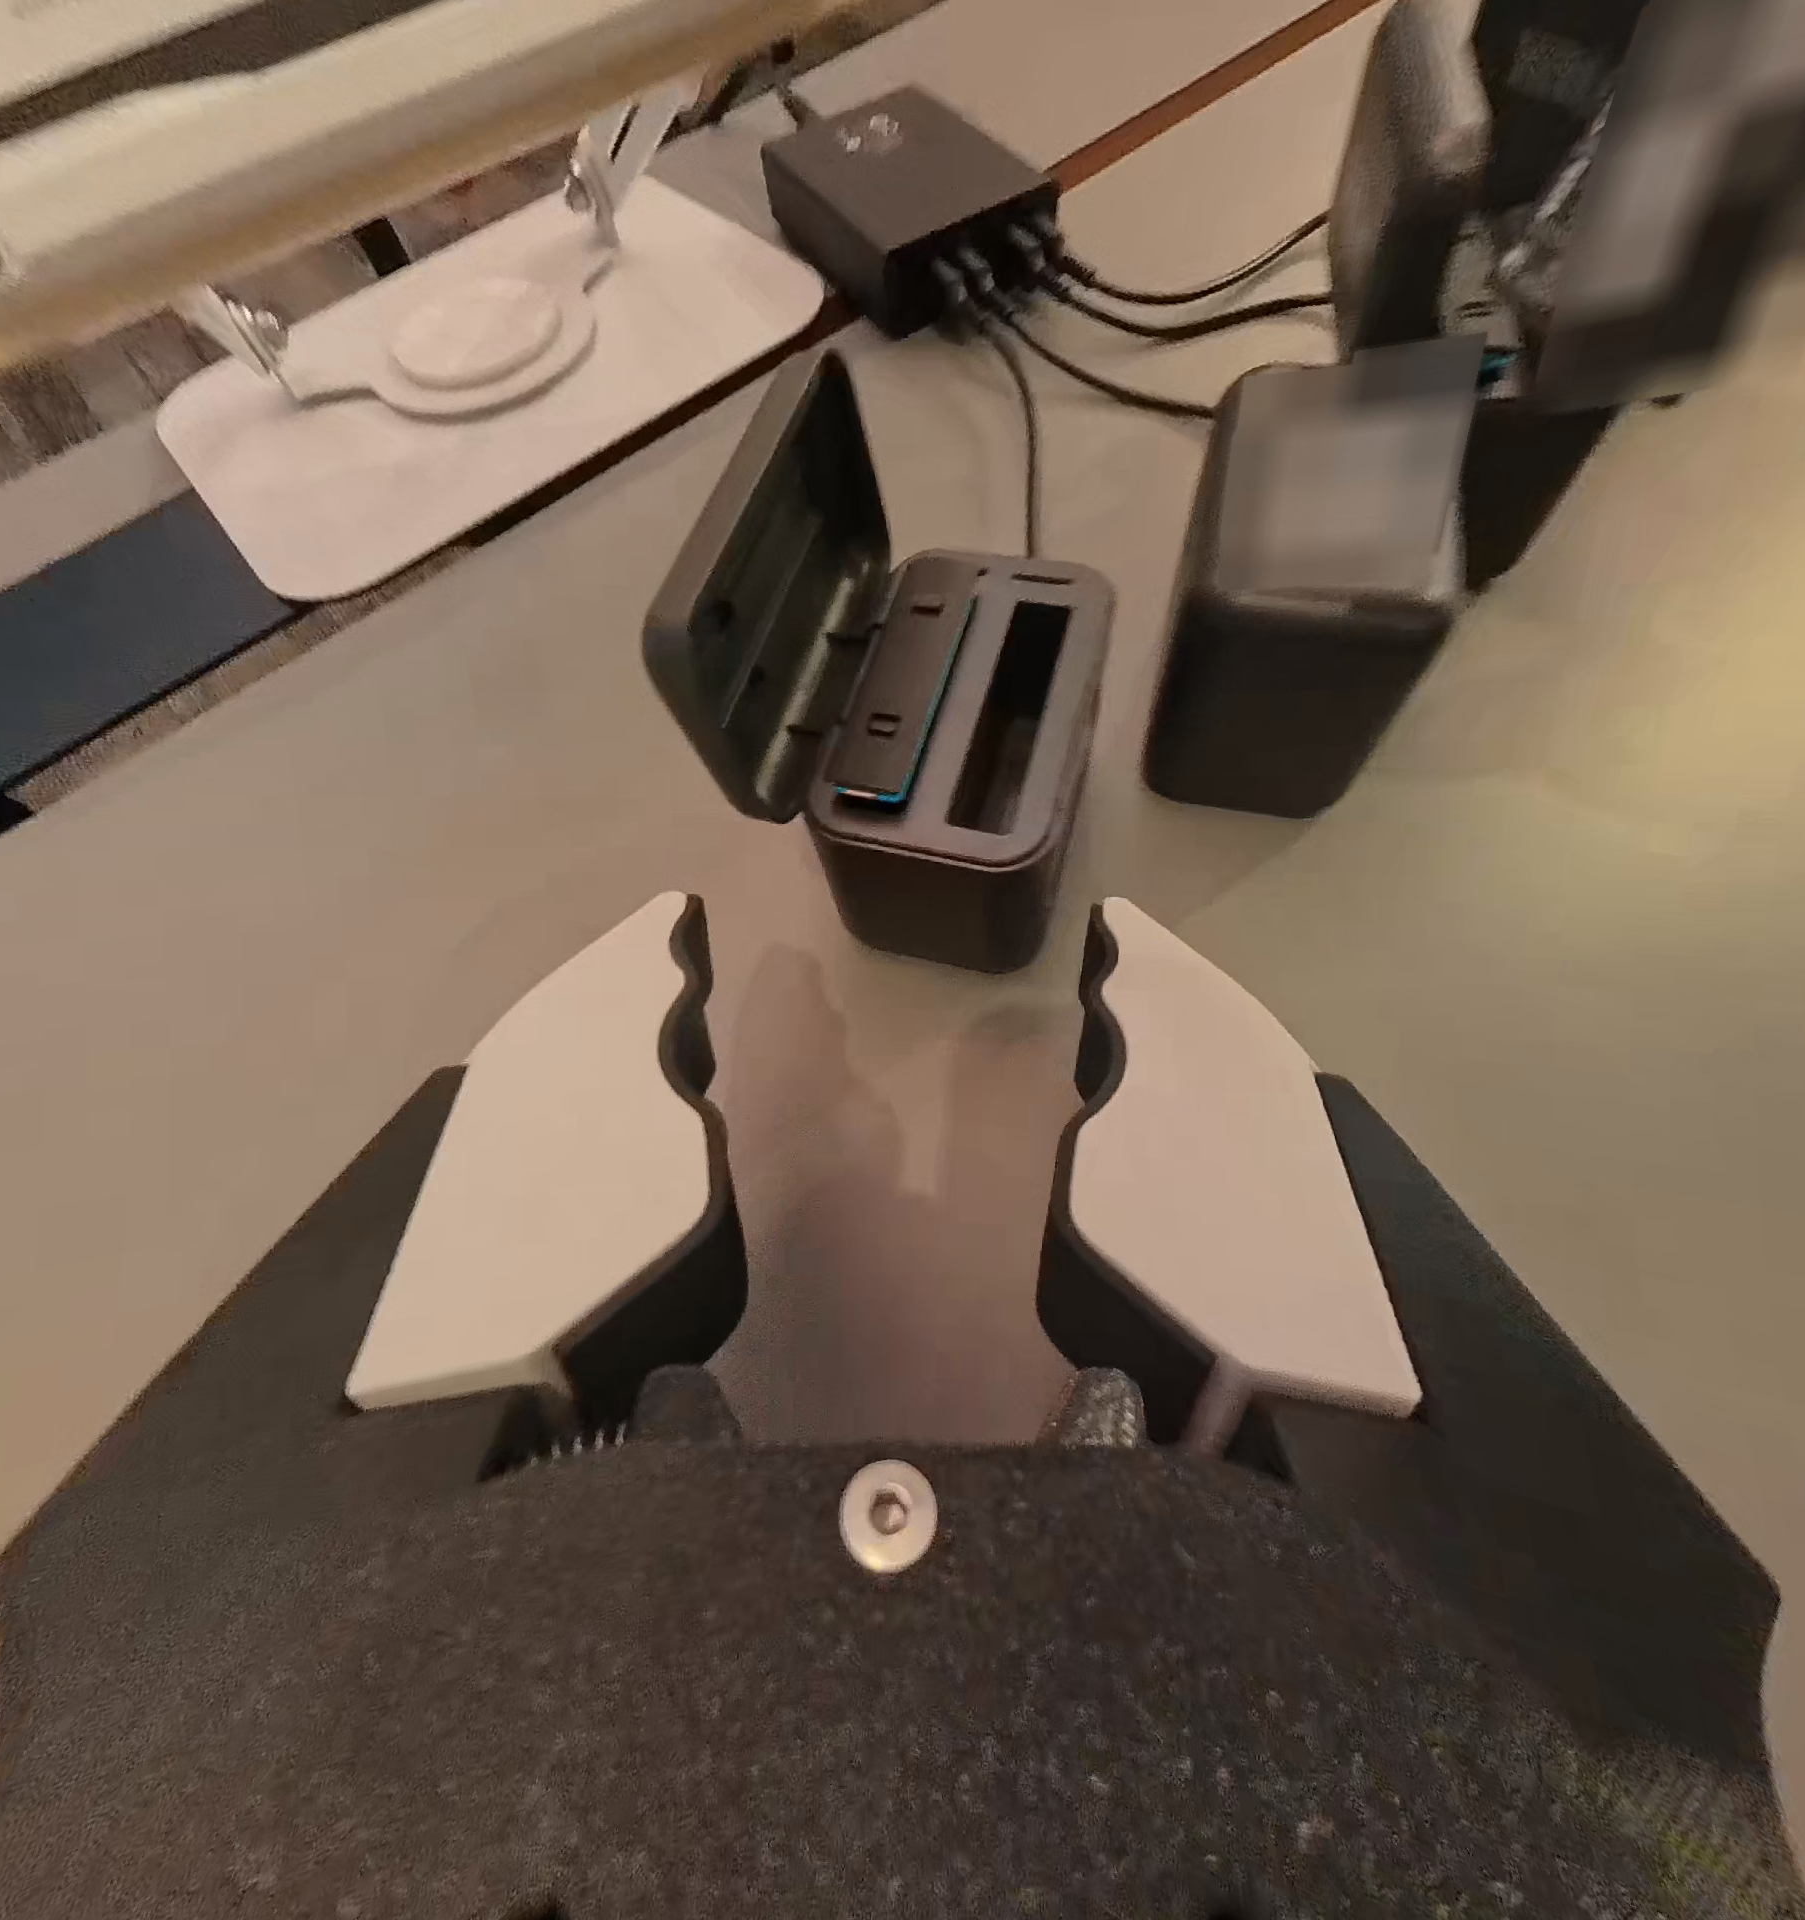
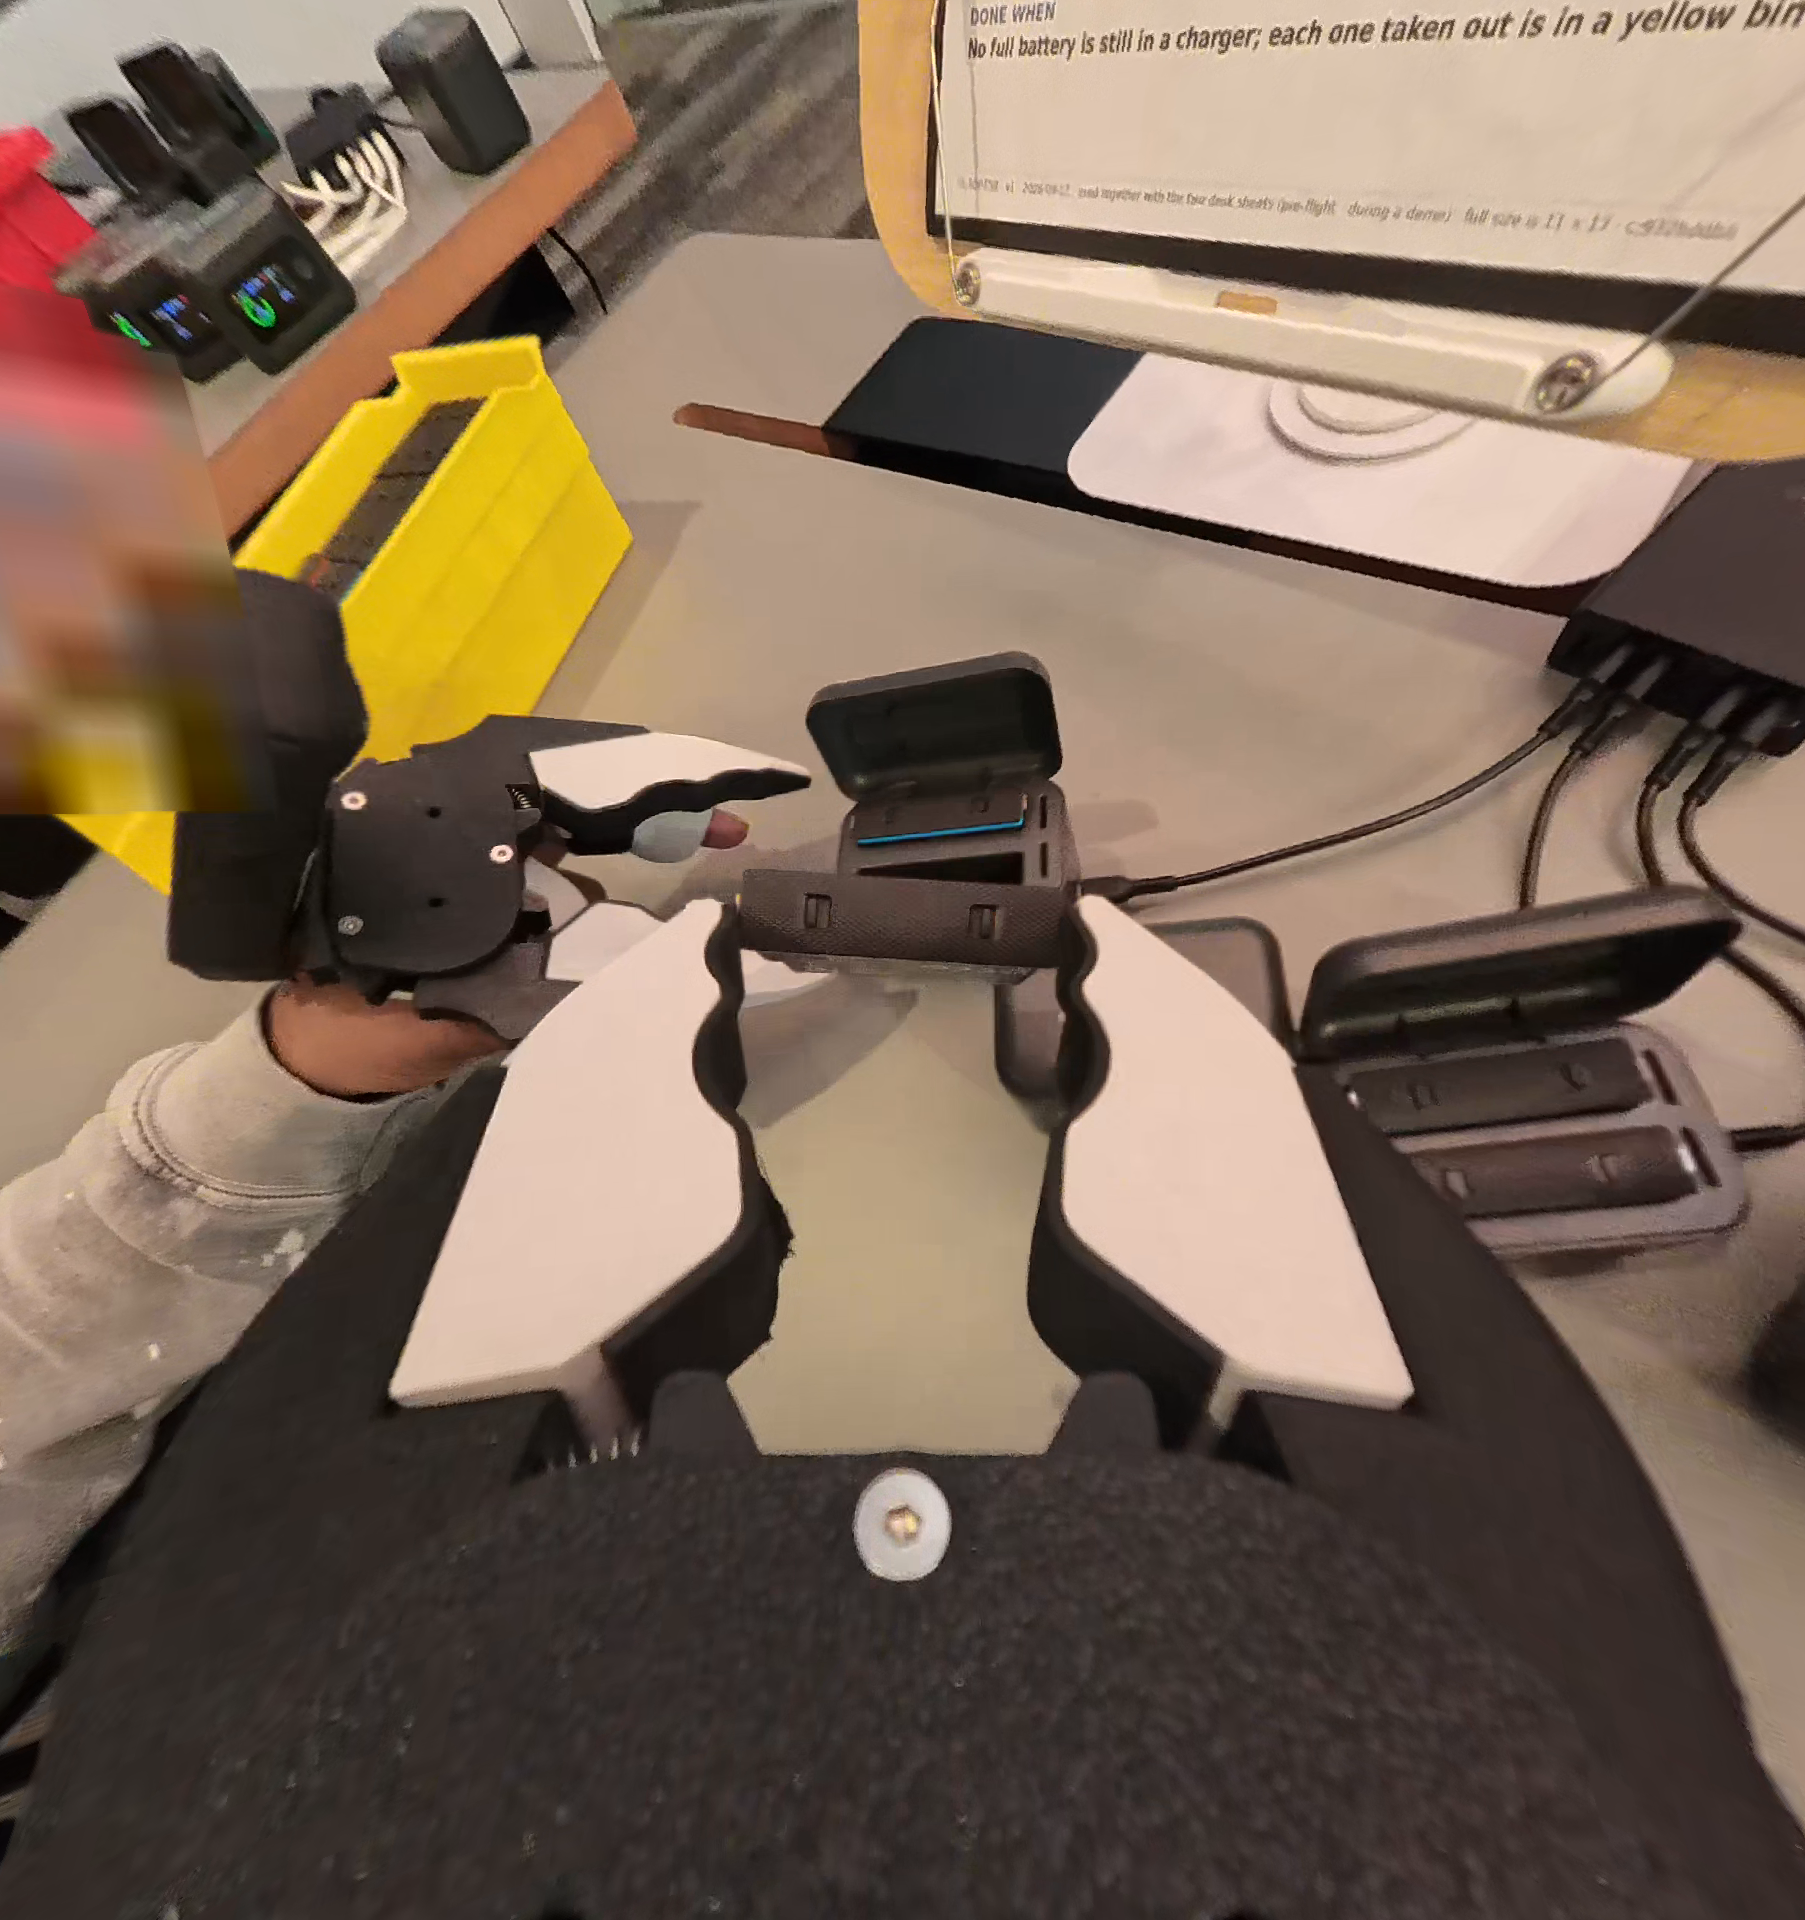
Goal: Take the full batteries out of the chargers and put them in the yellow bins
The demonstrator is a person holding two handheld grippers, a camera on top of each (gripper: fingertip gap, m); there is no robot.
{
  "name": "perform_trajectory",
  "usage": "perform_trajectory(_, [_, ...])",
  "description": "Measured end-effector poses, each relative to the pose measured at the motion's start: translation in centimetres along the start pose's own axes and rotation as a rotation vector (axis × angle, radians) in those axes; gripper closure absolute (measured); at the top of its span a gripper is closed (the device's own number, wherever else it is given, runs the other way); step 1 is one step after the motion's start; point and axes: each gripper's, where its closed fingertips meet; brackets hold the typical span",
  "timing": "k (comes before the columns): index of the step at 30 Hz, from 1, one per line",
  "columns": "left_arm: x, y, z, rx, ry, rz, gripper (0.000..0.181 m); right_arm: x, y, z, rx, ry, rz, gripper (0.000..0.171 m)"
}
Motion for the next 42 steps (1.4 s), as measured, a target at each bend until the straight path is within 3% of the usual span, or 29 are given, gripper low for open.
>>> perform_trajectory(6, [-6.4, -4.2, 3.4, -0.291, 0.121, -0.161, 0.131, 1.3, 1.7, 0.9, -0.011, -0.103, -0.088, 0.113])
perform_trajectory(9, [-8.6, -5.4, 4.2, -0.361, 0.146, -0.223, 0.141, 2.4, 3.0, 0.7, 0.007, -0.157, -0.115, 0.113])
perform_trajectory(11, [-9.6, -5.5, 4.6, -0.389, 0.152, -0.283, 0.169, 3.3, 3.7, 0.7, 0.013, -0.197, -0.131, 0.113])
perform_trajectory(16, [-10.3, -5.8, 5.5, -0.442, 0.219, -0.281, 0.169, 4.1, 4.2, 1.8, -0.009, -0.245, -0.033, 0.114])
perform_trajectory(22, [-11.7, -5.7, 6.5, -0.476, 0.391, -0.239, 0.17, 4.6, 4.3, 4.2, 0.027, -0.232, 0.454, 0.118])
perform_trajectory(29, [-14.4, -5.4, 8.0, -0.503, 0.575, -0.256, 0.17, 5.3, 5.9, 5.7, 0.232, -0.237, 0.94, 0.118])
perform_trajectory(34, [-15.4, -5.1, 8.3, -0.498, 0.63, -0.276, 0.17, 6.3, 7.8, 5.0, 0.303, -0.28, 1.048, 0.121])
perform_trajectory(37, [-15.5, -4.6, 8.0, -0.482, 0.634, -0.292, 0.169, 5.8, 8.6, 4.7, 0.333, -0.26, 1.075, 0.156])
perform_trajectory(41, [-15.8, -4.9, 7.5, -0.503, 0.607, -0.29, 0.168, 5.2, 8.8, 5.0, 0.367, -0.278, 1.075, 0.156])
perform_trajectory(42, [-15.6, -4.9, 7.4, -0.503, 0.6, -0.287, 0.161, 4.9, 8.6, 5.1, 0.375, -0.268, 1.076, 0.156])
Point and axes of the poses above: each gripper's, where its closed fingertips meet, z back along the fingers, y out of its underside, x = y × z across the jaws, and after that the axes turned 3 degrees about x, right-handed
